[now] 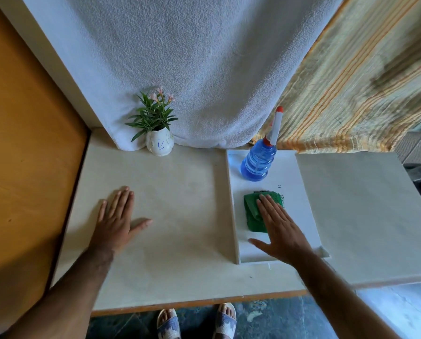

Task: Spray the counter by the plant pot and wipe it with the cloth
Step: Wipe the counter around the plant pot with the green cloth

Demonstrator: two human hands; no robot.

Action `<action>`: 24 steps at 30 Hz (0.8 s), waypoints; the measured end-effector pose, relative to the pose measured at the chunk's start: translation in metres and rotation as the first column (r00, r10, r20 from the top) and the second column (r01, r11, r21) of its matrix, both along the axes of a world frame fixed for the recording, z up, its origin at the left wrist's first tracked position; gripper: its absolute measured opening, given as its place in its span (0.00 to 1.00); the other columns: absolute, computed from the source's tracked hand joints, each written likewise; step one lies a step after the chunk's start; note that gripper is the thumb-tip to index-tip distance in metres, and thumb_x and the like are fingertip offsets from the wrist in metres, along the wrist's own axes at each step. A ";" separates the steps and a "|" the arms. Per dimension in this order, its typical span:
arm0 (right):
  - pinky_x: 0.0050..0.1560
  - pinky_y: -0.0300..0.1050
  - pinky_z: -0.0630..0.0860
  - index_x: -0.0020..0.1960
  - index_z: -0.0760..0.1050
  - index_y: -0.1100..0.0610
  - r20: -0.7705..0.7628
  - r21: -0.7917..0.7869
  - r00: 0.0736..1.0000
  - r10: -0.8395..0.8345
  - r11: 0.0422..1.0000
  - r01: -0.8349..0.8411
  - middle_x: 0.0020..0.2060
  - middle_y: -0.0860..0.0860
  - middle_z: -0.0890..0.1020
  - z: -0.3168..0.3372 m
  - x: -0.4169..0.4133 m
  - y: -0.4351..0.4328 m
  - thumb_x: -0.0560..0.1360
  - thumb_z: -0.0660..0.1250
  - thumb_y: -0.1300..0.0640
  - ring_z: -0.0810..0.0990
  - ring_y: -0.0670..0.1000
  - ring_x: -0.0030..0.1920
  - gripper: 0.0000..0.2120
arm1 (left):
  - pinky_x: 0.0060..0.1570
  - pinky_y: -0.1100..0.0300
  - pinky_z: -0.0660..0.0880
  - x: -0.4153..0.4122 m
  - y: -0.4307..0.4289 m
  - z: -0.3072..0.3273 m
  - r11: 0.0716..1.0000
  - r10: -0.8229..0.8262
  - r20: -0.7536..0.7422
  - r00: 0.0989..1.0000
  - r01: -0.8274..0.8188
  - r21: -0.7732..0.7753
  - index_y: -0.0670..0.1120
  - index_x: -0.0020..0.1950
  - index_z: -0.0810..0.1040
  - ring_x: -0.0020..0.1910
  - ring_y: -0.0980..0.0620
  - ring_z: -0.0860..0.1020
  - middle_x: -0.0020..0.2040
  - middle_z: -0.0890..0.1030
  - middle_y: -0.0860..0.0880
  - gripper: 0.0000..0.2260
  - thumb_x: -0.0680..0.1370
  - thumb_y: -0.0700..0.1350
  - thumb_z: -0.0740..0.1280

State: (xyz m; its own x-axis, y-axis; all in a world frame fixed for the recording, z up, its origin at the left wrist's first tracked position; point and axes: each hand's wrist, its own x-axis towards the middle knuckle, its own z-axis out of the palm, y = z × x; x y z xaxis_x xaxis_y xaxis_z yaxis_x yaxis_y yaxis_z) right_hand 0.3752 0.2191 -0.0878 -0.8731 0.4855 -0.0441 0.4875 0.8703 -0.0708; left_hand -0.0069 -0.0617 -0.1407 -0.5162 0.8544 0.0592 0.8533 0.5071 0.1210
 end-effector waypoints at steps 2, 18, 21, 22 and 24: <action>0.80 0.54 0.58 0.82 0.56 0.62 0.001 0.017 1.000 -0.009 1.000 0.009 0.82 0.58 0.57 -0.004 0.001 0.005 0.75 0.69 0.33 0.56 0.57 0.82 0.49 | 0.73 0.37 0.64 0.002 0.001 0.002 1.000 0.009 0.018 1.000 -0.009 -0.004 0.38 0.78 0.68 0.75 0.39 0.71 0.78 0.69 0.39 0.44 0.79 0.74 0.51; 0.61 0.63 0.78 0.72 0.74 0.65 -0.213 -0.096 0.942 -0.259 0.965 0.244 0.69 0.62 0.78 0.017 -0.032 0.003 0.65 0.72 0.78 0.81 0.64 0.65 0.35 | 0.73 0.37 0.65 0.004 0.001 0.003 0.999 0.021 0.052 0.998 -0.019 -0.032 0.39 0.79 0.67 0.77 0.42 0.69 0.80 0.68 0.40 0.44 0.78 0.74 0.52; 0.57 0.61 0.80 0.72 0.74 0.65 -0.345 -0.072 0.911 -0.224 0.974 0.213 0.70 0.61 0.78 0.048 -0.057 -0.005 0.65 0.72 0.78 0.81 0.64 0.64 0.36 | 0.73 0.37 0.67 0.004 0.001 0.003 0.999 0.030 0.049 0.998 -0.028 -0.036 0.39 0.78 0.68 0.77 0.43 0.69 0.79 0.68 0.41 0.43 0.78 0.73 0.53; 0.57 0.60 0.80 0.72 0.74 0.65 -0.385 -0.060 0.902 -0.193 0.981 0.184 0.70 0.61 0.78 0.057 -0.070 -0.008 0.65 0.72 0.79 0.81 0.64 0.64 0.36 | 0.73 0.37 0.67 0.004 0.001 0.003 0.999 0.031 0.050 0.998 -0.029 -0.042 0.40 0.78 0.68 0.77 0.43 0.69 0.80 0.68 0.41 0.43 0.79 0.73 0.53; 0.59 0.57 0.79 0.73 0.73 0.65 -0.441 -0.049 0.890 -0.115 0.993 0.104 0.70 0.61 0.77 0.069 -0.101 -0.012 0.65 0.71 0.79 0.80 0.64 0.66 0.36 | 0.74 0.37 0.65 0.003 0.000 0.003 0.998 0.032 0.062 0.998 -0.029 -0.049 0.40 0.79 0.67 0.78 0.44 0.68 0.80 0.67 0.42 0.43 0.79 0.74 0.51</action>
State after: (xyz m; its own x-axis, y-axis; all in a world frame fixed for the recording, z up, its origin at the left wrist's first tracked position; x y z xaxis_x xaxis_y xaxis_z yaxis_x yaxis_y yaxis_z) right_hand 0.2747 0.2069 -0.0187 -0.7464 0.5826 0.3218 0.4931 0.8088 -0.3205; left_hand -0.0039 -0.0621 -0.1373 -0.5433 0.8394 -0.0151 0.8289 0.5393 0.1487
